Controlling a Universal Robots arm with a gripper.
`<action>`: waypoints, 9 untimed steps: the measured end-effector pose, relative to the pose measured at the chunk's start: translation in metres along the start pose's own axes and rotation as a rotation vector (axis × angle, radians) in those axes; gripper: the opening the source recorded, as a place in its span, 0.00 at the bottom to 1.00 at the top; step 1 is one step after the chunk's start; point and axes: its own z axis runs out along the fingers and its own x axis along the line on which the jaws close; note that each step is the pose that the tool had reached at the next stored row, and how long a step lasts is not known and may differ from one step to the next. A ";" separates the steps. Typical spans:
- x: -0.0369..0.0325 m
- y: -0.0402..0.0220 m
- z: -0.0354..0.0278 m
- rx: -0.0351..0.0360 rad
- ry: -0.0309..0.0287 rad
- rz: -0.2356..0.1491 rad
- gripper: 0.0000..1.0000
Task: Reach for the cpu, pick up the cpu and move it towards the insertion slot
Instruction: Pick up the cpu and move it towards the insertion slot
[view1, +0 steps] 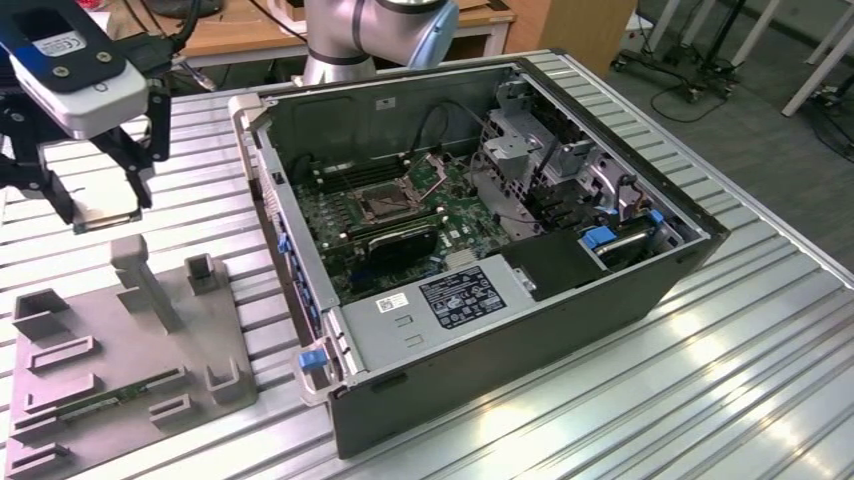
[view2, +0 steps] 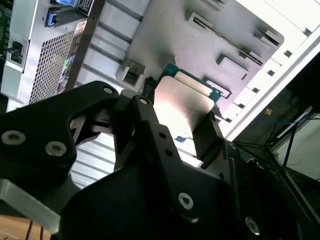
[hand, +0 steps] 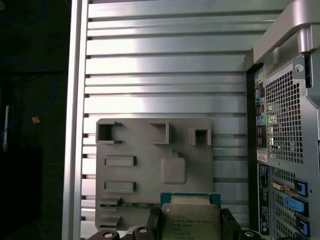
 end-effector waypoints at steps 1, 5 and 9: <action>-0.0016 0.0000 0.0001 -0.0001 -0.0001 0.000 0.55; -0.0082 0.0000 0.0000 0.0000 0.0000 0.000 0.55; -0.0157 0.0000 0.0001 0.0000 0.0000 0.000 0.55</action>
